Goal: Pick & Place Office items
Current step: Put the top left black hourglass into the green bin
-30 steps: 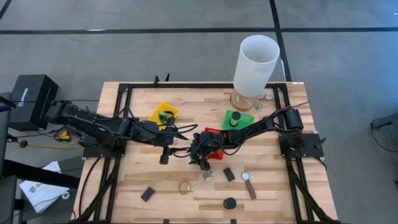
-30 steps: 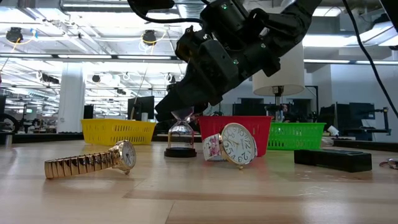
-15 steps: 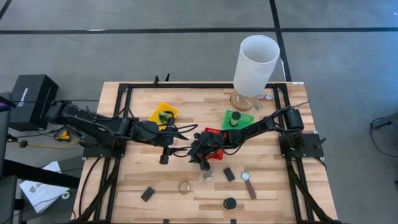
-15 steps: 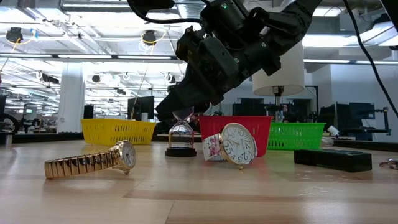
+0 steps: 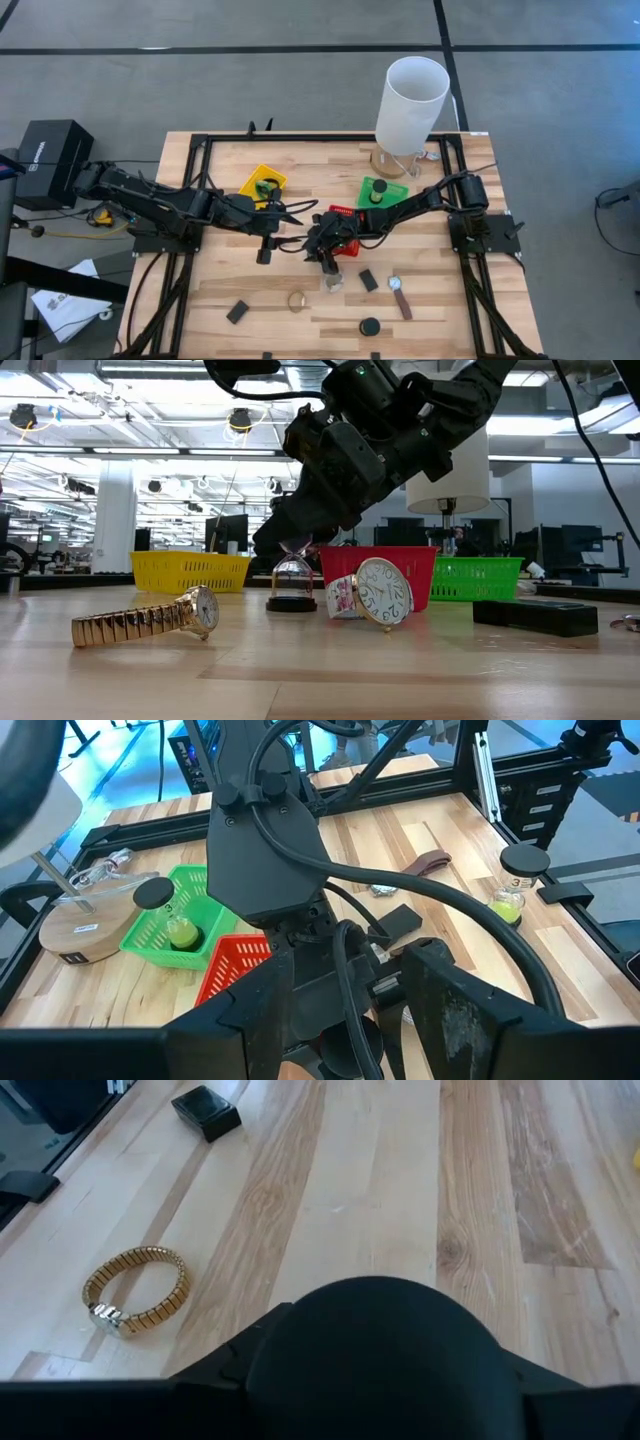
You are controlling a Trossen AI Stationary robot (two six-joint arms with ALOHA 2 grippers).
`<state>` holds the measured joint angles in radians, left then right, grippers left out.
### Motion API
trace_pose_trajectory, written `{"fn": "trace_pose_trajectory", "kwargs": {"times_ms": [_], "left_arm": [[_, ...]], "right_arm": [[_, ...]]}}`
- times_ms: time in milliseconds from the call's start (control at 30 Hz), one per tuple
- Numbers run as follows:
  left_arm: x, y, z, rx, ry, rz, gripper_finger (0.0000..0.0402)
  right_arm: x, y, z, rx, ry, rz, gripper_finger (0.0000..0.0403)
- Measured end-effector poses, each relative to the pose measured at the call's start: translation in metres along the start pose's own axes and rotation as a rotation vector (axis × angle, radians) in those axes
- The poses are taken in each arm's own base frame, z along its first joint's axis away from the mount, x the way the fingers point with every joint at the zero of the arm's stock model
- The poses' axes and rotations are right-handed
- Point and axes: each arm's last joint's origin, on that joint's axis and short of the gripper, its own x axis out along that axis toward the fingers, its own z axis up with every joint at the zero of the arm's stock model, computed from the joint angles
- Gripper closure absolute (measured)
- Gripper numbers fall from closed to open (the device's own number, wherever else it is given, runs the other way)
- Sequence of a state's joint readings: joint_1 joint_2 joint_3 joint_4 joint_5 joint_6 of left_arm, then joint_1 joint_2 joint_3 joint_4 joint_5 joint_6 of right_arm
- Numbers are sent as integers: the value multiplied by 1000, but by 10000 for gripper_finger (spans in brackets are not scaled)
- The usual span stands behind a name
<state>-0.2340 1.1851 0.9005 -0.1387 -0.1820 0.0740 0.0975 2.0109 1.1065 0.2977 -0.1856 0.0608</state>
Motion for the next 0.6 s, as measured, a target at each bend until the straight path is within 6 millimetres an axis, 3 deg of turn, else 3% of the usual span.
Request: {"fn": "trace_pose_trajectory", "kwargs": {"times_ms": [300, 467, 600], "left_arm": [[0, 0, 0, 0, 0, 0, 220], [0, 0, 0, 0, 0, 0, 220], [0, 0, 0, 0, 0, 0, 220]], "right_arm": [[0, 0, 0, 1, 2, 0, 195], [0, 0, -1, 4, 7, 0, 225], [0, 0, -1, 5, 10, -1, 225]]}}
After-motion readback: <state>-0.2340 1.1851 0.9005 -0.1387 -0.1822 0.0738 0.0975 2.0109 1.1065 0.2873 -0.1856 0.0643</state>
